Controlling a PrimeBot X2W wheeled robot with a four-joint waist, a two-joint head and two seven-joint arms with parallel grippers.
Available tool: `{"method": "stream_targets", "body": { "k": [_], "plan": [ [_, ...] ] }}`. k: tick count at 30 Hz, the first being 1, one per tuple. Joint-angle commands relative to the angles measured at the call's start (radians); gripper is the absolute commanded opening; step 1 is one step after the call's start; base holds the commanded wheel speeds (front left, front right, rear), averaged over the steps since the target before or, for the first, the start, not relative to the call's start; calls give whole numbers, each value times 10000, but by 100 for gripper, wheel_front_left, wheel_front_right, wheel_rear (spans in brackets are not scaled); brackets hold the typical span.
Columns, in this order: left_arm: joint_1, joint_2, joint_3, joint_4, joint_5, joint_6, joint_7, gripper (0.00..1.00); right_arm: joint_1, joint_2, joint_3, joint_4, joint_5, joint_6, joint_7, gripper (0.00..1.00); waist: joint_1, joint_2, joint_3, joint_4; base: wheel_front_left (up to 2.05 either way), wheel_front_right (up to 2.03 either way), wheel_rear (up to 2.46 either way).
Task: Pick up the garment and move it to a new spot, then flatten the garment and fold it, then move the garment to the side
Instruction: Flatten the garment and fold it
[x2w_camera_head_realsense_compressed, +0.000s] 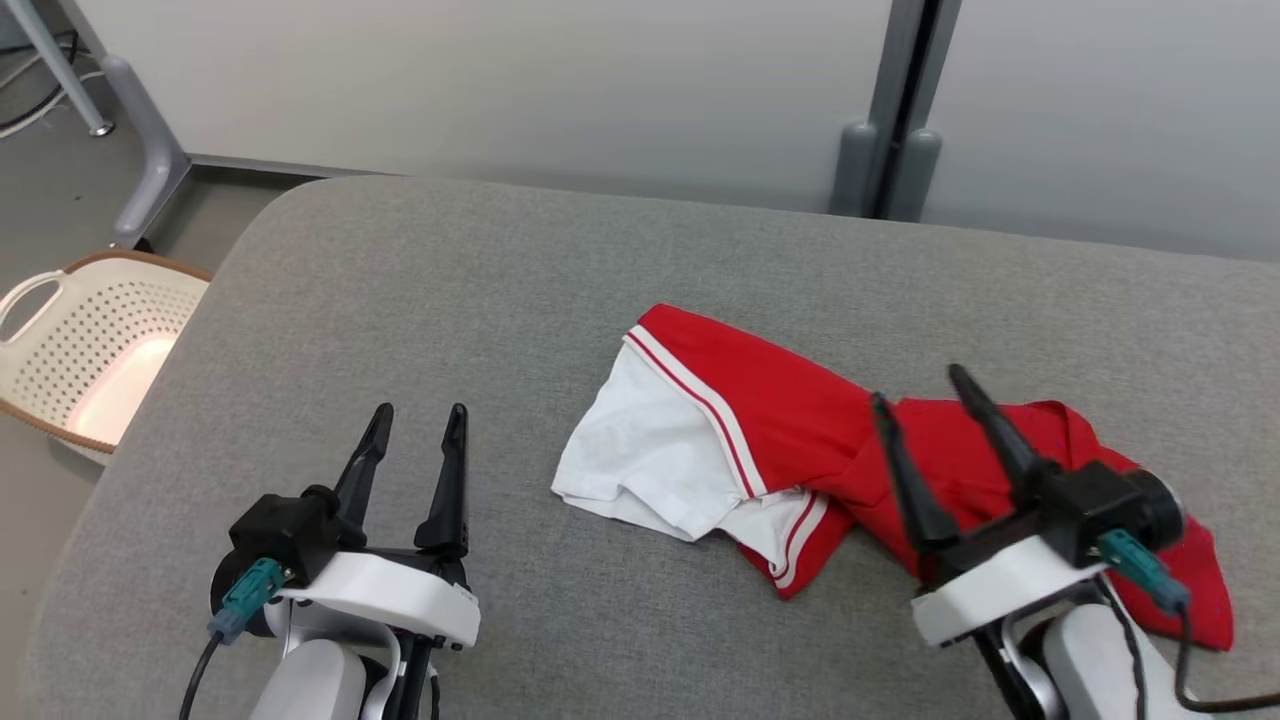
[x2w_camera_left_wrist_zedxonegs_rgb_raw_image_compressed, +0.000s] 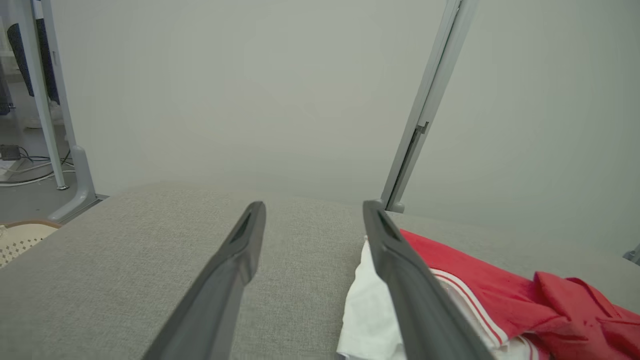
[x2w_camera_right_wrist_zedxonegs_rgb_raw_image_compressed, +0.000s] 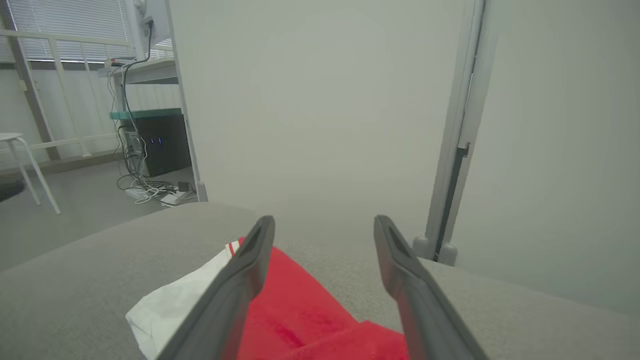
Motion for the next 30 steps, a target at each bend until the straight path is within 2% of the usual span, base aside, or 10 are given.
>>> {"method": "stream_targets", "body": {
  "k": [1,8,13,20,27,30],
  "plan": [
    [-41,12,27,20,56,-68,1,100,-227,-173,379,9,134,2,153,100,0,-1,241,257,0,0,0],
    [-330,1,-417,-33,-528,9,-1,100,-1872,-1200,3977,415,1126,0,1443,100,0,-1,927,1028,0,0,0],
    [-551,0,-957,-76,-966,156,-1,100,-3250,-1765,5774,1399,1767,0,2475,100,0,-1,1349,1632,0,0,0],
    [-717,-1,-1560,-128,-1411,385,-1,100,-4579,-2103,7428,2632,2331,-1,3031,100,0,-1,1682,2221,0,0,0],
    [-738,-1,-1800,-71,-1593,512,1,100,-5327,-2284,8836,3512,2800,-1,3325,100,0,-1,1833,2469,0,0,0],
    [-731,-1,-1841,-55,-1642,538,1,100,-5411,-2277,9106,3717,2979,-1,3438,100,0,-1,1853,2494,0,0,0]
  ]
}}
